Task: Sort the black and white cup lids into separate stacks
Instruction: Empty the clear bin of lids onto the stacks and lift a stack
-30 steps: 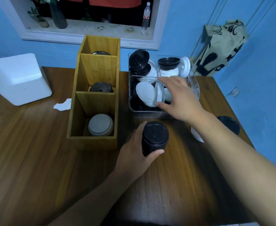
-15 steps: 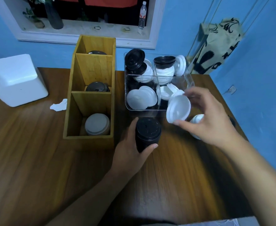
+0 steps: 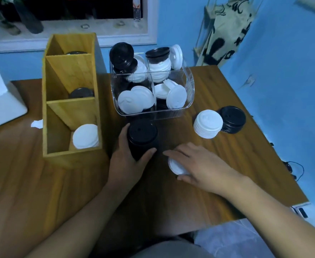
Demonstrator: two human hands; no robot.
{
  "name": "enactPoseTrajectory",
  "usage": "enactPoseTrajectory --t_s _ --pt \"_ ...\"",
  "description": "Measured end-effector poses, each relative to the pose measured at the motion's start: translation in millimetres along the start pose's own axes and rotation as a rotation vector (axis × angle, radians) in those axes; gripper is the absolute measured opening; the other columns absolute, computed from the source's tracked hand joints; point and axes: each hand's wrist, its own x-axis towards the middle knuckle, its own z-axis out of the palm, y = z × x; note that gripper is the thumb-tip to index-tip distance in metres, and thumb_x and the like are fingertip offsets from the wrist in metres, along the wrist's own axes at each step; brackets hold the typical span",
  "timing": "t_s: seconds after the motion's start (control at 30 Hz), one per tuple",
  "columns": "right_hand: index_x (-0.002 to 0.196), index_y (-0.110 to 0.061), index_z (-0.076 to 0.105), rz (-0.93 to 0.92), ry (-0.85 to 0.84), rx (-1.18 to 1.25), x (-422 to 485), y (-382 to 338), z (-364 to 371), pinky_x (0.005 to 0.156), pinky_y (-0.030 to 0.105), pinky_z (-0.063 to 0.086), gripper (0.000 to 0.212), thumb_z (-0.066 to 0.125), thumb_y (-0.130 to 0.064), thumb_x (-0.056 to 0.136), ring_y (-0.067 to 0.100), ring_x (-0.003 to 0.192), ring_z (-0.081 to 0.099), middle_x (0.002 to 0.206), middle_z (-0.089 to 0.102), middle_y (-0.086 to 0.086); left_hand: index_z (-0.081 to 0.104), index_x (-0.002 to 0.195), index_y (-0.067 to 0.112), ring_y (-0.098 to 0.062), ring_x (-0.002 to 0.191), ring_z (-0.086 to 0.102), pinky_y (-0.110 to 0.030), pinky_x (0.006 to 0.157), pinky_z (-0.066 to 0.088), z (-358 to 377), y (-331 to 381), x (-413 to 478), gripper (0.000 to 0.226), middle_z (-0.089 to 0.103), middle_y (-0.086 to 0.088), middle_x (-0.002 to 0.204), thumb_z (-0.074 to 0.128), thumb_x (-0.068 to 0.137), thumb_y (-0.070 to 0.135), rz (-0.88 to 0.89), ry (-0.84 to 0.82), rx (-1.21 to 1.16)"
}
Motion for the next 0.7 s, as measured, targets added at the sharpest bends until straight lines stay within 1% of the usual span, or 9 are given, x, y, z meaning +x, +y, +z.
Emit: enactPoseTrajectory --t_s 0.1,0.17,0.23,0.33,0.47,0.53,0.63,0.67,0.7 --pt "0.149 -0.029 0.043 0.091 0.056 0.275 -11.5 9.4 4.9 0.102 0.036 0.046 0.077 0.081 -0.036 0.083 0.013 0.125 0.048 0.135 0.053 -0.008 0.021 0.159 0.029 0.008 0.133 0.03 -0.021 0.11 0.031 0.2 1.3 -0.6 0.101 0.038 0.007 0.16 0.074 0.078 0.058 -0.006 0.007 -0.005" --pt "0.143 -0.032 0.049 0.209 0.165 0.392 -22.8 14.3 3.0 0.104 0.034 0.045 0.069 0.08 -0.042 0.083 0.006 0.126 0.048 0.135 0.054 -0.014 0.022 0.158 0.029 0.006 0.135 0.032 -0.022 0.11 0.033 0.7 0.6 -0.4 0.102 0.039 0.007 0.159 0.07 0.075 0.063 0.001 0.017 0.001" --pt "0.139 -0.032 0.052 0.3 0.234 0.362 -30.3 18.3 4.1 0.102 0.033 0.046 0.066 0.078 -0.051 0.082 0.005 0.123 0.049 0.132 0.056 -0.015 0.023 0.158 0.029 0.0 0.14 0.035 -0.025 0.113 0.034 2.2 -1.5 0.5 0.102 0.04 0.008 0.158 0.073 0.075 0.062 0.0 0.025 0.005" --pt "0.143 -0.031 0.048 0.375 0.178 0.333 -29.0 15.0 8.9 0.102 0.029 0.043 0.079 0.076 -0.065 0.077 0.009 0.123 0.047 0.137 0.053 -0.014 0.022 0.158 0.03 0.001 0.141 0.033 -0.027 0.115 0.034 3.7 -2.9 0.0 0.103 0.04 0.009 0.158 0.082 0.076 0.051 -0.008 0.043 0.027" --pt "0.146 -0.029 0.047 0.332 0.128 0.275 -20.6 7.3 17.2 0.102 0.039 0.046 0.081 0.071 -0.067 0.078 0.014 0.124 0.046 0.141 0.052 -0.01 0.017 0.16 0.026 0.002 0.14 0.029 -0.026 0.117 0.03 3.2 -3.4 -4.3 0.117 0.038 0.005 0.159 0.091 0.07 0.039 -0.024 0.087 0.052" --pt "0.146 -0.031 0.044 0.384 0.07 0.161 -19.1 5.9 14.2 0.098 0.04 0.047 0.083 0.062 -0.075 0.079 0.016 0.121 0.046 0.137 0.051 -0.007 0.018 0.16 0.024 0.002 0.141 0.028 -0.028 0.118 0.031 3.1 -3.4 -6.6 0.119 0.037 0.003 0.159 0.091 0.069 0.04 -0.024 0.126 0.061" --pt "0.151 -0.031 0.033 0.578 -0.017 -0.044 -27.3 4.1 5.5 0.095 0.037 0.045 0.103 0.033 -0.096 0.072 0.019 0.12 0.046 0.135 0.048 -0.003 0.021 0.158 0.017 -0.016 0.146 0.034 -0.043 0.119 0.038 4.1 -4.7 -13.0 0.116 0.032 -0.004 0.157 0.087 0.068 0.046 0.029 0.183 0.077" --pt "0.153 -0.032 0.029 0.584 -0.014 -0.043 -32.7 5.2 3.3 0.095 0.038 0.045 0.105 0.027 -0.098 0.071 0.02 0.122 0.045 0.137 0.046 -0.003 0.023 0.157 0.012 -0.022 0.145 0.035 -0.046 0.117 0.039 5.0 -5.6 -16.8 0.114 0.03 -0.008 0.155 0.088 0.068 0.044 0.078 0.21 0.085" --pt "0.155 -0.034 0.024 0.548 -0.009 0.003 -38.2 8.3 1.5 0.098 0.039 0.044 0.103 0.028 -0.096 0.073 0.019 0.127 0.042 0.142 0.042 -0.004 0.027 0.154 0.006 -0.025 0.144 0.035 -0.045 0.116 0.04 6.0 -7.2 -21.8 0.111 0.029 -0.013 0.152 0.089 0.069 0.04 0.144 0.245 0.101"
